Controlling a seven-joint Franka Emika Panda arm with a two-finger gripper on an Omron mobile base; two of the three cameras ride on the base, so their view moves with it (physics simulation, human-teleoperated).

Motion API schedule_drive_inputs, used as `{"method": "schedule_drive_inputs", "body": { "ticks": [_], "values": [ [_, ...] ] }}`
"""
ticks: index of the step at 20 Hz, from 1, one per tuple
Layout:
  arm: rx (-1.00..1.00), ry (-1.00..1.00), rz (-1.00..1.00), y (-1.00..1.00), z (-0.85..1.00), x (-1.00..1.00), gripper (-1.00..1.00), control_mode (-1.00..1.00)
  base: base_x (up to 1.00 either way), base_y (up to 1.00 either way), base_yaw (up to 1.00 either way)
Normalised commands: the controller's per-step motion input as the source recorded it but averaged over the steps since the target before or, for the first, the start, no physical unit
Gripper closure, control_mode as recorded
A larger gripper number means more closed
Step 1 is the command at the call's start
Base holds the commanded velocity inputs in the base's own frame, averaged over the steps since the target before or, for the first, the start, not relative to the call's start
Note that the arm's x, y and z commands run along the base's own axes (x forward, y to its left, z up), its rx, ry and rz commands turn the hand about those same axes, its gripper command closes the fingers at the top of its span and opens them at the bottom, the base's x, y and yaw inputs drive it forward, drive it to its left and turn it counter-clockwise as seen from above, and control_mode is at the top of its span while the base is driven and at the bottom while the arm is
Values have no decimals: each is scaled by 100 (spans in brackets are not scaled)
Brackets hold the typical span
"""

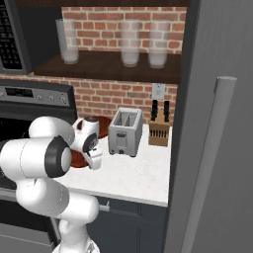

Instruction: Pick up the bowls on the counter and stack them on top of one another in the open cabinet. Place the smaller bowl on top of the larger bowl.

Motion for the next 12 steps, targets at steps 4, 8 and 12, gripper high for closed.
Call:
{"method": "schedule_drive_inputs", "body": {
  "ticks": [4, 8, 12],
  "values": [
    [0, -18, -5, 0, 42, 0, 100, -100, 0, 0, 0],
    [4, -27, -11, 2, 63, -7, 100, -100, 0, 0, 0],
    [5, -36, -16, 20, 82, -26, 100, -100, 0, 0, 0]
  ]
}}
